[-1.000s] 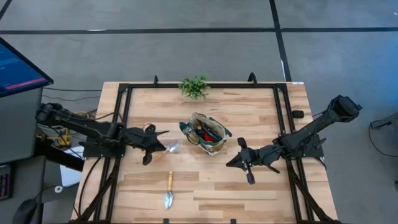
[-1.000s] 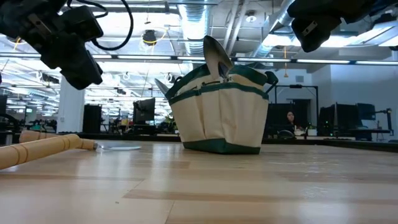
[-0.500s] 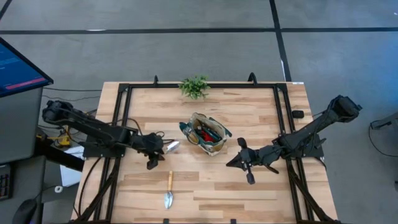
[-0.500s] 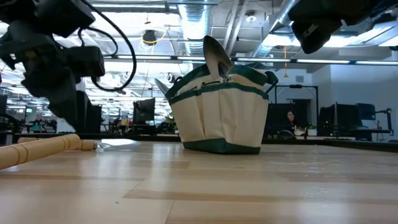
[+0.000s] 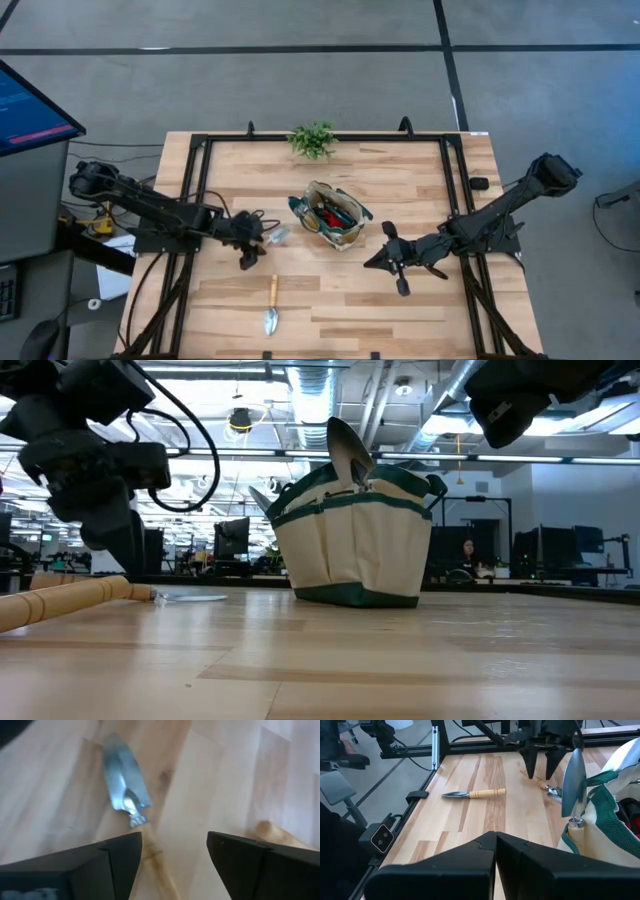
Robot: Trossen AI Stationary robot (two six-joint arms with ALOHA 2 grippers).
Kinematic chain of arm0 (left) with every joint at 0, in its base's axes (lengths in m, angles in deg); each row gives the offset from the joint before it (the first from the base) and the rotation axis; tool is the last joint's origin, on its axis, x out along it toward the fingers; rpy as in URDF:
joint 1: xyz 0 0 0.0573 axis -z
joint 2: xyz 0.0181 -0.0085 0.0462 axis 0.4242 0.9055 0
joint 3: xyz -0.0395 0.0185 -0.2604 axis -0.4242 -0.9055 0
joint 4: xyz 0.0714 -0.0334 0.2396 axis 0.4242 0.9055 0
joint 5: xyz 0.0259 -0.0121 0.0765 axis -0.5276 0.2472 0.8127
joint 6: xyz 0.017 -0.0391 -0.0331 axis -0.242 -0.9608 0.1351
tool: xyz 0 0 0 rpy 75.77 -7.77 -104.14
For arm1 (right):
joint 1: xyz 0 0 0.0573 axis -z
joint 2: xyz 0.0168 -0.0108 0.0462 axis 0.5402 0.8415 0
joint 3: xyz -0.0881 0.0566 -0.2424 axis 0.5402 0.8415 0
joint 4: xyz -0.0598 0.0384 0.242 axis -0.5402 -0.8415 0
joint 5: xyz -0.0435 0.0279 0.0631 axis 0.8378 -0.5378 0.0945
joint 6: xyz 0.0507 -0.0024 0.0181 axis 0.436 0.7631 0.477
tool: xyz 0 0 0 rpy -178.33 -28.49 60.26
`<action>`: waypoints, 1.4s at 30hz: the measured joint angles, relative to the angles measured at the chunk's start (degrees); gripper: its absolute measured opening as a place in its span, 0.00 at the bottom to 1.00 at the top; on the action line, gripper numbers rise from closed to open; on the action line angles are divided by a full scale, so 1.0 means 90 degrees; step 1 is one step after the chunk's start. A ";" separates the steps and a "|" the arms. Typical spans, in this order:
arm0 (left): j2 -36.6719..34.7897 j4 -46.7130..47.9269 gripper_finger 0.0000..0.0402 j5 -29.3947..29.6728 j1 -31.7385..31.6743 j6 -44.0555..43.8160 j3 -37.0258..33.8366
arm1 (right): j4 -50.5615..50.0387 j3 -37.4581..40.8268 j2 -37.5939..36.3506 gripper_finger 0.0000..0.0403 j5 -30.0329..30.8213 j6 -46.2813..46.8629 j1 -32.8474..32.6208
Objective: Pick & Place Garden tools in Gardening bag
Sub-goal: Put the top trowel into the gardening bag
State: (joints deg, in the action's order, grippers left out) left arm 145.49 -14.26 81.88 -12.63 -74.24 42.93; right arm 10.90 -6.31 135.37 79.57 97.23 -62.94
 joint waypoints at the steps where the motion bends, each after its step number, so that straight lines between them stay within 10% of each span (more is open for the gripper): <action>1: 0.0000 0.0002 0.54 0.0090 0.0000 0.0000 -0.0005 | 0.0001 0.0000 0.0000 0.00 0.0000 0.0000 0.0000; 32: -0.0034 -0.0403 0.54 0.0324 -0.0031 -0.0862 -0.0908 | 0.0009 0.0000 0.0000 0.00 0.0034 0.0002 0.0000; 42: -0.0005 -0.0746 0.28 0.0445 -0.0007 -0.0678 -0.1003 | 0.0009 0.0000 0.0000 0.00 0.0036 0.0002 0.0000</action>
State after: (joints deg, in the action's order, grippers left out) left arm 145.45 -20.97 85.89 -12.70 -80.34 33.90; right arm 10.98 -6.31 135.37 79.89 97.26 -62.94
